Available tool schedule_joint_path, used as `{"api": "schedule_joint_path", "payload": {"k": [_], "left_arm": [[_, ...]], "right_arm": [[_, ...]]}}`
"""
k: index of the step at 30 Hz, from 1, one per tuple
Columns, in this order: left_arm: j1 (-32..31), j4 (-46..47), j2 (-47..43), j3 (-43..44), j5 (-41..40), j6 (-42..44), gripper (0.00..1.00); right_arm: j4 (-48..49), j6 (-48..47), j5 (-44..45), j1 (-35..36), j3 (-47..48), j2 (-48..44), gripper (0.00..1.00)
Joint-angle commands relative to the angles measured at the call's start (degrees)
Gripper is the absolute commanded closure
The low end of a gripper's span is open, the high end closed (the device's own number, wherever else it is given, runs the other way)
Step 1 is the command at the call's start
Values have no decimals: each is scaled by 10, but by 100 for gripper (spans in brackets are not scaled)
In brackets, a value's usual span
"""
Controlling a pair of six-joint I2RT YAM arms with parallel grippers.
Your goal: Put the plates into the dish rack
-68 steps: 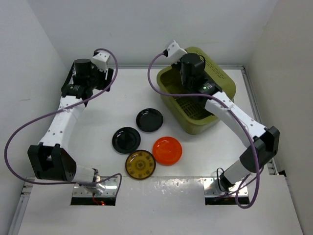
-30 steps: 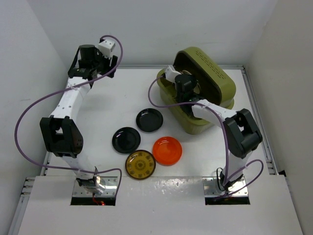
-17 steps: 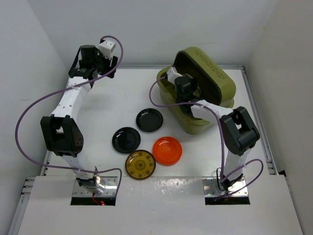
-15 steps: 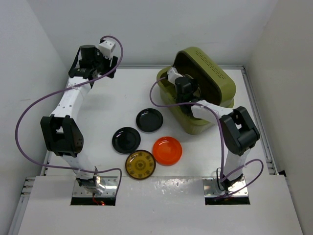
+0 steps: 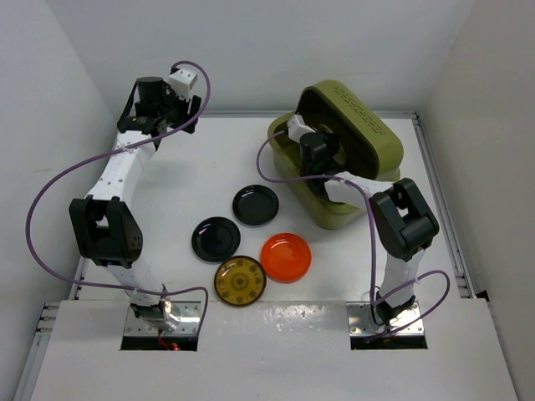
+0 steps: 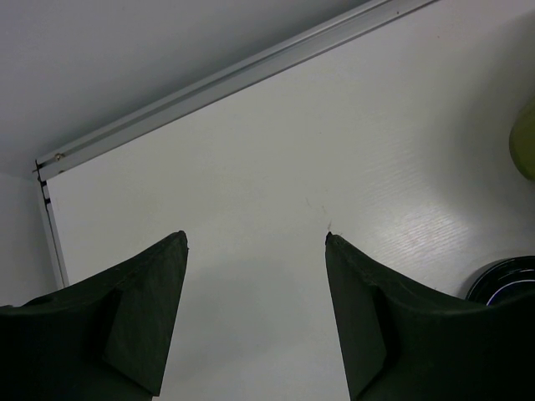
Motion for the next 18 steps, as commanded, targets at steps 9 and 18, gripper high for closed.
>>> {"api": "schedule_joint_path", "payload": {"k": [9, 18], "left_arm": [[7, 11, -3, 10, 1, 6, 29], [7, 11, -3, 10, 1, 6, 29]], "right_arm": [[7, 52, 6, -5, -10, 0, 100], [-24, 84, -12, -14, -21, 5, 100]]}}
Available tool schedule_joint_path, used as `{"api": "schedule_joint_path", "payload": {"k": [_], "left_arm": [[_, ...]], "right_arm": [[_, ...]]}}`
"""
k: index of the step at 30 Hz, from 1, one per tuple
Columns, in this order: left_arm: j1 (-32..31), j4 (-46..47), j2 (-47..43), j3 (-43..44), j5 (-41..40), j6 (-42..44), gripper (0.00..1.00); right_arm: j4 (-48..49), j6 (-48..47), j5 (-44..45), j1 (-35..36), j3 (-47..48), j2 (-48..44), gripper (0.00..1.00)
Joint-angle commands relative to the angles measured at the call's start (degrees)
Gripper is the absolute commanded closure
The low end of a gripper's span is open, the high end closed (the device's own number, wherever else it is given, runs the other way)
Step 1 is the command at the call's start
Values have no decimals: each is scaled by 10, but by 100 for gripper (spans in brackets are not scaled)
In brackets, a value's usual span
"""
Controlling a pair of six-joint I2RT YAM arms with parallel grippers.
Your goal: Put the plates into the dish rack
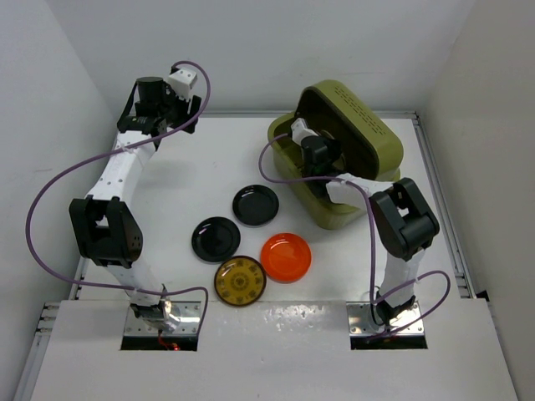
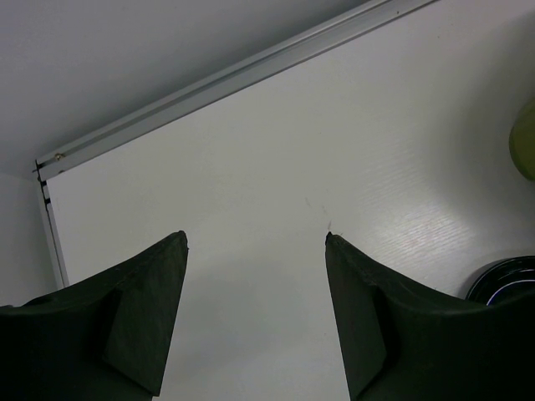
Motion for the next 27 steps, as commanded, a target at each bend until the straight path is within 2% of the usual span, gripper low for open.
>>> {"api": "schedule_joint_path", "payload": {"k": [1, 5, 9, 27], "left_arm": [[7, 11, -3, 9, 1, 5, 29], [7, 11, -3, 9, -4, 5, 29], [7, 11, -3, 9, -4, 5, 26], [7, 11, -3, 9, -4, 5, 26]], "right_arm": [[-3, 21, -10, -5, -3, 4, 100], [-7, 28, 5, -8, 9, 17, 100], [-7, 26, 6, -10, 15, 24, 94], [36, -20, -59, -30, 17, 39, 87]]}}
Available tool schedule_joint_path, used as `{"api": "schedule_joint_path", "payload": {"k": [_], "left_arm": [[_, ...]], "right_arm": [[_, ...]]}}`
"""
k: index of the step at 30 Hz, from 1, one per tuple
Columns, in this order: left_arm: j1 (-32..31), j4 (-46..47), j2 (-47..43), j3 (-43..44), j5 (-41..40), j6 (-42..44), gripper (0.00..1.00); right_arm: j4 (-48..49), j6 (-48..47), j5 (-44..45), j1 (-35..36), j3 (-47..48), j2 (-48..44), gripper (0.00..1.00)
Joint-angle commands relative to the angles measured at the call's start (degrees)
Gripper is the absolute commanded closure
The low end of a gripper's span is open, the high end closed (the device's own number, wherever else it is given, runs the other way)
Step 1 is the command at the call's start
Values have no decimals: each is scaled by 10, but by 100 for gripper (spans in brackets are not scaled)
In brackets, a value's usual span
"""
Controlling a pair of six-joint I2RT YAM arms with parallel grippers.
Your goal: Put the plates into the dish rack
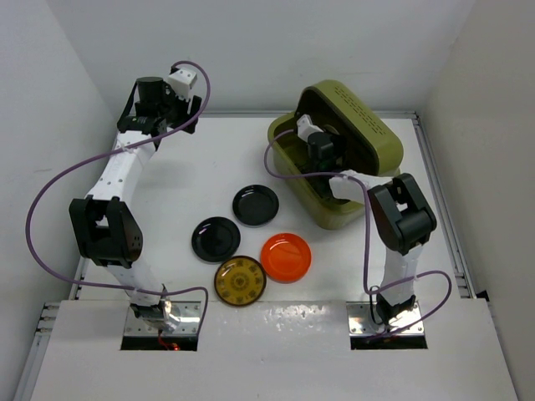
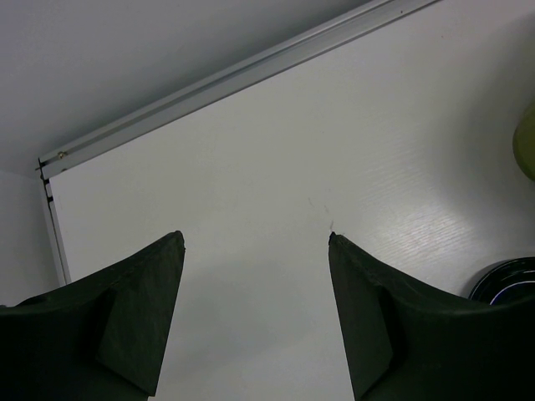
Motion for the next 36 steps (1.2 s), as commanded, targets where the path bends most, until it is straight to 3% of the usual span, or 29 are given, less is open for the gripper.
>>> {"api": "schedule_joint_path", "payload": {"k": [1, 5, 12, 17, 19, 26, 36], "left_arm": [[7, 11, -3, 9, 0, 5, 26], [7, 11, -3, 9, 0, 5, 26], [7, 11, 2, 9, 0, 5, 26], [7, 11, 2, 9, 6, 5, 26], [7, 11, 2, 9, 6, 5, 26], [7, 11, 2, 9, 6, 11, 26], [7, 6, 2, 9, 22, 16, 23]], "right_arm": [[-6, -2, -36, -2, 4, 10, 85], [-14, 1, -35, 0, -7, 4, 79], [-19, 0, -30, 5, -4, -5, 57], [-23, -5, -28, 8, 16, -6, 50], [-31, -6, -23, 9, 21, -4, 40], [-37, -7, -23, 10, 32, -4, 36], [-42, -13, -7, 12, 59, -7, 9]]}}
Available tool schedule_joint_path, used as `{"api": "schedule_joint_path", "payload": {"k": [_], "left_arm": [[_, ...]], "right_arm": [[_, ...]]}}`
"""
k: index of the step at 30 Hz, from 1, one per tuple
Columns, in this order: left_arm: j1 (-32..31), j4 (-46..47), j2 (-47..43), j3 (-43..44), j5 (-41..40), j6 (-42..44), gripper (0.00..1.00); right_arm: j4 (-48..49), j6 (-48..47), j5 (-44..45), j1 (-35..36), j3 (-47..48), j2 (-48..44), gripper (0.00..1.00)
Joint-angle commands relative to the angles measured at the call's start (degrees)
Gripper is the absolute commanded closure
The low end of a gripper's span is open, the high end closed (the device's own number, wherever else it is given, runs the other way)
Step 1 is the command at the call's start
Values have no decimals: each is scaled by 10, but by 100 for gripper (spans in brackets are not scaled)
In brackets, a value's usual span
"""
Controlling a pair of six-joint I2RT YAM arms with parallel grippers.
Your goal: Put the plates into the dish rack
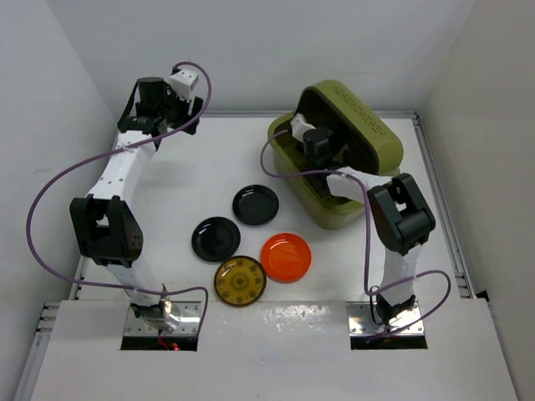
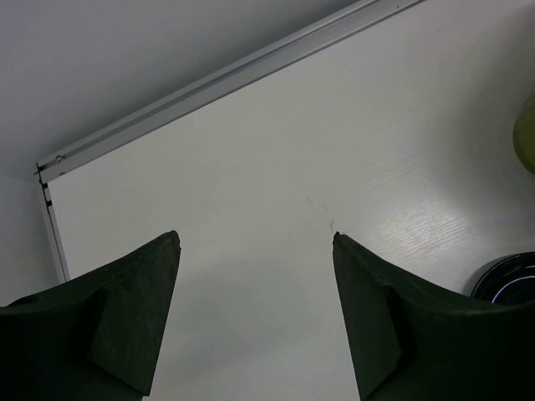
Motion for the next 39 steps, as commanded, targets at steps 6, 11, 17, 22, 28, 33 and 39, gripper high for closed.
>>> {"api": "schedule_joint_path", "payload": {"k": [6, 11, 17, 22, 28, 33, 39], "left_arm": [[7, 0, -5, 9, 24, 19, 4], [7, -11, -11, 9, 69, 26, 0], [18, -158, -4, 31, 188, 141, 16], [18, -373, 42, 55, 173, 247, 23], [23, -406, 18, -59, 168, 267, 23], [29, -349, -24, -160, 175, 233, 23], [19, -288, -68, -251, 128, 221, 27]], "right_arm": [[13, -15, 26, 18, 59, -17, 0], [-47, -3, 19, 44, 87, -39, 0], [-394, 144, -173, 73, 199, -90, 0], [-579, 240, -442, 75, 280, -99, 1], [-636, 332, -629, 81, 280, -89, 12], [-655, 440, -669, 91, 253, -54, 18], [-653, 486, -584, 134, 192, -103, 24]]}}
